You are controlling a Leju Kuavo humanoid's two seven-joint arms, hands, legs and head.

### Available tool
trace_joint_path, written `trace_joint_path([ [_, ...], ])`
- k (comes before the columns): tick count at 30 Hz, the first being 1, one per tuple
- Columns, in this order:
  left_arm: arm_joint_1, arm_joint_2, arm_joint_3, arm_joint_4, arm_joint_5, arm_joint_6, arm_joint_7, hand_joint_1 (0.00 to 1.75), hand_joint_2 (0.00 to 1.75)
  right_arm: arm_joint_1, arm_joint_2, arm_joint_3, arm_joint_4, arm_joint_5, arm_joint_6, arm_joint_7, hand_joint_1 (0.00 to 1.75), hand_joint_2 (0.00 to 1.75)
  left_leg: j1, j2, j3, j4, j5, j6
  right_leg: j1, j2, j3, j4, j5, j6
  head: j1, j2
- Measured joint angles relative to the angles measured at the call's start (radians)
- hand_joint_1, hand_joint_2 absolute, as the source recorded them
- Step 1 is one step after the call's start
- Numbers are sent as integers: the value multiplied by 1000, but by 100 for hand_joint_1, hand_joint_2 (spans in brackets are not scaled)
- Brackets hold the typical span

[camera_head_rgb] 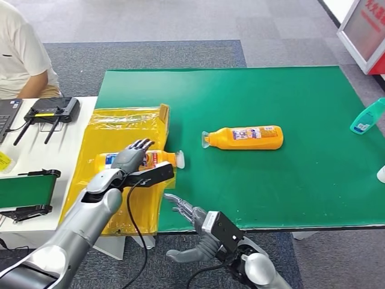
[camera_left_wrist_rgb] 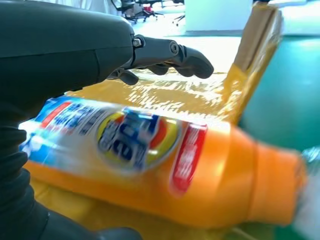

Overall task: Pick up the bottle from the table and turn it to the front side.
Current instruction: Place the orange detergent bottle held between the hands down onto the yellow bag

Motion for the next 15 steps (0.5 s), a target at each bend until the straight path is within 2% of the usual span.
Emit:
trace_joint_path([
  [6,29,-8,0,-96,33,-9,-11,0,175,9,0,-12,-3,12,-7,2,0,175,0,0,0,0,0,0,0,0,0,0,0,0,0,0],
  [15,70,7,-2,-239,105,-15,-37,0,175,30,0,-35,-17,18,-25,4,0,175,0,0,0,0,0,0,0,0,0,0,0,0,0,0],
])
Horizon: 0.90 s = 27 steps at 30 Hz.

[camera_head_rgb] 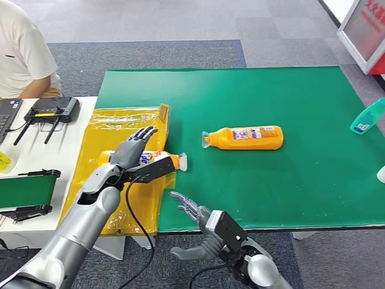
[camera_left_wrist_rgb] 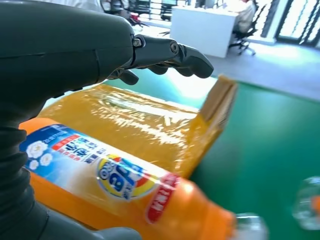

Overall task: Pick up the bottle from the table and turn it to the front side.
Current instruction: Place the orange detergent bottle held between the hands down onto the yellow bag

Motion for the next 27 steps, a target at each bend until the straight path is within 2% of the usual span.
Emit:
trace_joint_path([
  [5,85,-8,-10,-176,130,14,-29,0,175,60,-2,-50,-33,15,-18,-17,0,175,0,0,0,0,-2,1,-1,0,0,0,-1,0,0,0],
  [12,284,-23,-9,-510,432,16,-122,0,175,147,-5,-129,-102,53,-68,-19,0,175,0,0,0,0,-3,1,-1,0,0,0,-2,0,0,0],
  [17,428,-31,-7,-701,579,0,-180,0,175,192,-5,-189,-170,84,-102,-16,0,175,0,0,0,0,-3,1,-1,0,0,0,-3,0,0,0],
  [23,572,-49,1,-857,631,28,-235,0,175,232,3,-271,-264,117,-126,-2,0,175,0,0,0,0,-4,2,-1,0,0,0,-3,0,0,0],
  [27,651,-61,16,-932,634,53,-279,0,175,247,34,-320,-326,207,-176,6,0,175,0,0,0,0,-4,2,-1,0,0,-1,-3,0,0,0],
])
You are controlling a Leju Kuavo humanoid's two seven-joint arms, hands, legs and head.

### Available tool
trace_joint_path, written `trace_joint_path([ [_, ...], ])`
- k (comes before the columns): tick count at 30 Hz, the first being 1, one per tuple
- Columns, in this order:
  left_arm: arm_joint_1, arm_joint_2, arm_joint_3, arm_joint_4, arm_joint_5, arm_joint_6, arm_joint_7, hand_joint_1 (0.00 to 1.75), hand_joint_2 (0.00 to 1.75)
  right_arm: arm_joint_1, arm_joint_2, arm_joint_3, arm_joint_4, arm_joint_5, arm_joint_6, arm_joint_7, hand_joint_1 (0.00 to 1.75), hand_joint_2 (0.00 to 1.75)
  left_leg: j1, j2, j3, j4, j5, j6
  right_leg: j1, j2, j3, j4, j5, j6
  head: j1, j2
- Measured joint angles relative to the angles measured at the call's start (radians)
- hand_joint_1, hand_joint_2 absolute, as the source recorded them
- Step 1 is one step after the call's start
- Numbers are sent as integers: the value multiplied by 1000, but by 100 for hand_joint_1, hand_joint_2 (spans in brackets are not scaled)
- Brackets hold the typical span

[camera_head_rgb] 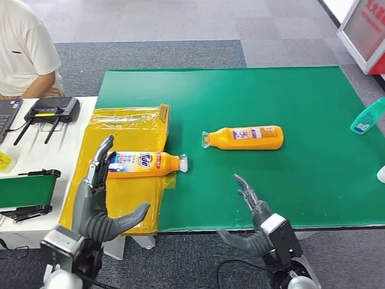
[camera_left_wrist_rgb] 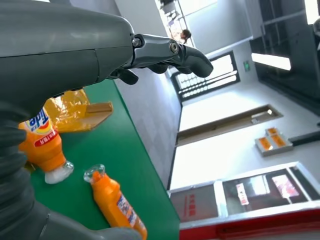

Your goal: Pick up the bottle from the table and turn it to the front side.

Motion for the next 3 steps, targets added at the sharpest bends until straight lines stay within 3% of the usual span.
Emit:
trace_joint_path([
  [3,45,-7,17,-33,1,13,-30,0,175,1,36,-30,-38,77,-53,-2,0,175,0,0,0,0,0,0,0,0,0,0,0,0,0,0],
])
